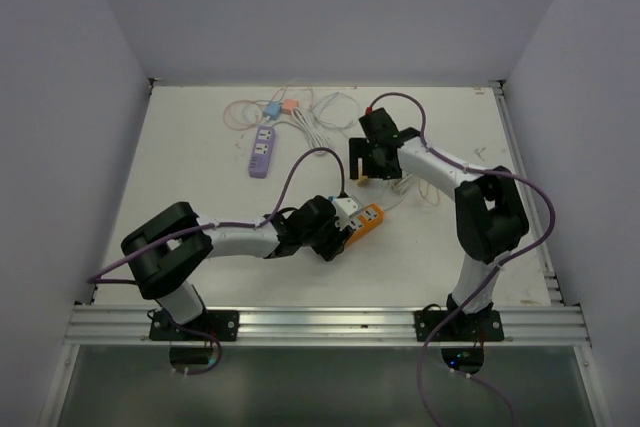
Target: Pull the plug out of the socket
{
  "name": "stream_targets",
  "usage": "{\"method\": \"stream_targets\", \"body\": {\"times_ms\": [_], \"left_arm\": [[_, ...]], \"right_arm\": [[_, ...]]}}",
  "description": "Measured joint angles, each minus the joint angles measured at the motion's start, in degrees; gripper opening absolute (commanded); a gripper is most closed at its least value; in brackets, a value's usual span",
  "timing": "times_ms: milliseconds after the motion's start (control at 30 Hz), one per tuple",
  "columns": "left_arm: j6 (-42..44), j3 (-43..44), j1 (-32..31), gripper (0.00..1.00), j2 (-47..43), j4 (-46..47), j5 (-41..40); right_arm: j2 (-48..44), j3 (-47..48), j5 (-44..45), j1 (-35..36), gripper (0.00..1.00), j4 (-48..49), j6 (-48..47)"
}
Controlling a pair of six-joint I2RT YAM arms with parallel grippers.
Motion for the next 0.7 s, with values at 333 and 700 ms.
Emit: {"method": "stream_targets", "body": {"times_ms": [333,700], "left_arm": [[-1.25,-0.28,-0.07,0.99,-2.29,-3.61,0.11],[-2.71,8.83,0.50,1.00,-12.37,-17.03,-5.92]], "right_arm": [[-4.24,0.68,0.72,-0.07,0.99,-5.22,-0.02],[-27.93,2.86,10.19,-0.35,0.99,-8.17,-2.49]]}}
